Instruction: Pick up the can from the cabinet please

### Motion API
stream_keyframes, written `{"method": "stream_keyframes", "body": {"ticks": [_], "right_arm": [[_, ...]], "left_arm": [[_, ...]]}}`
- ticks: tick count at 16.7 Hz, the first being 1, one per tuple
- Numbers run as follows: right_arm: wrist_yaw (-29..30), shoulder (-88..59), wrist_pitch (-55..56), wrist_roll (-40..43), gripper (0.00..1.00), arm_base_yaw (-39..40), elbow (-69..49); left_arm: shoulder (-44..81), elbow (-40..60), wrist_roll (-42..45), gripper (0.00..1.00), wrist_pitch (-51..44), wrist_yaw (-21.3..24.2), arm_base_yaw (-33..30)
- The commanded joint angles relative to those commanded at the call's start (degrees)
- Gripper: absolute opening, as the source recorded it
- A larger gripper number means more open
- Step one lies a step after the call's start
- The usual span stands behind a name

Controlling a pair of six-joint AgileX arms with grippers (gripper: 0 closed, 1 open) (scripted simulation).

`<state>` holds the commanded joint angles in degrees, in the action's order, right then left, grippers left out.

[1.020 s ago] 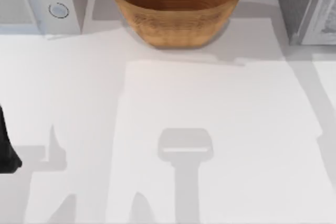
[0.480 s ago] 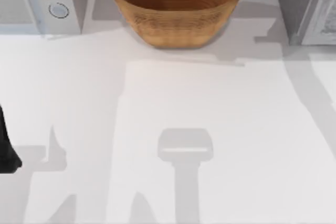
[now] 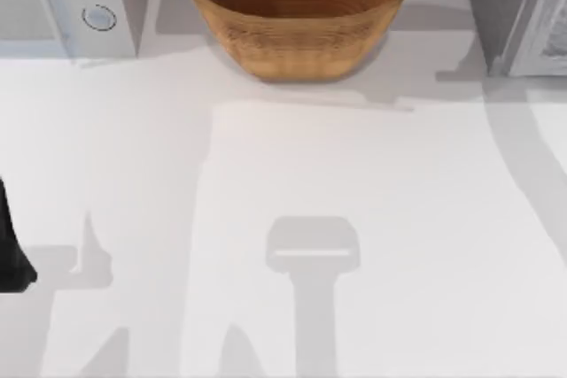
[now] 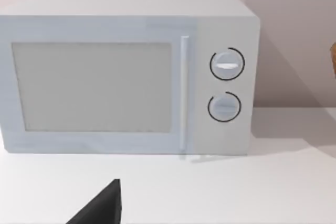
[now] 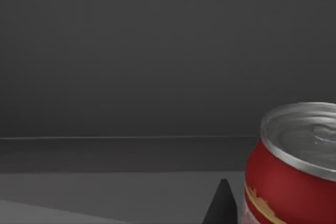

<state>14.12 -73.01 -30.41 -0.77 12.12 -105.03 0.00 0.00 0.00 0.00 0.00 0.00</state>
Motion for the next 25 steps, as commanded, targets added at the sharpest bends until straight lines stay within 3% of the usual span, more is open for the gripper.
{"method": "stream_keyframes", "body": {"ticks": [5,17,21,25], "right_arm": [[-2.5,14.3,5.9,0.2,0.00,-2.5,21.1],[-11.8,61.3,25.4,0.7,0.00,-10.2,92.1],[-13.7,71.2,29.6,0.7,0.00,-11.8,103.2],[-14.1,73.0,30.4,0.8,0.00,-12.1,105.0]], "left_arm": [[0.0,0.0,0.0,1.00,0.0,0.0,0.0],[0.0,0.0,0.0,1.00,0.0,0.0,0.0],[0.0,0.0,0.0,1.00,0.0,0.0,0.0],[0.0,0.0,0.0,1.00,0.0,0.0,0.0]]}}
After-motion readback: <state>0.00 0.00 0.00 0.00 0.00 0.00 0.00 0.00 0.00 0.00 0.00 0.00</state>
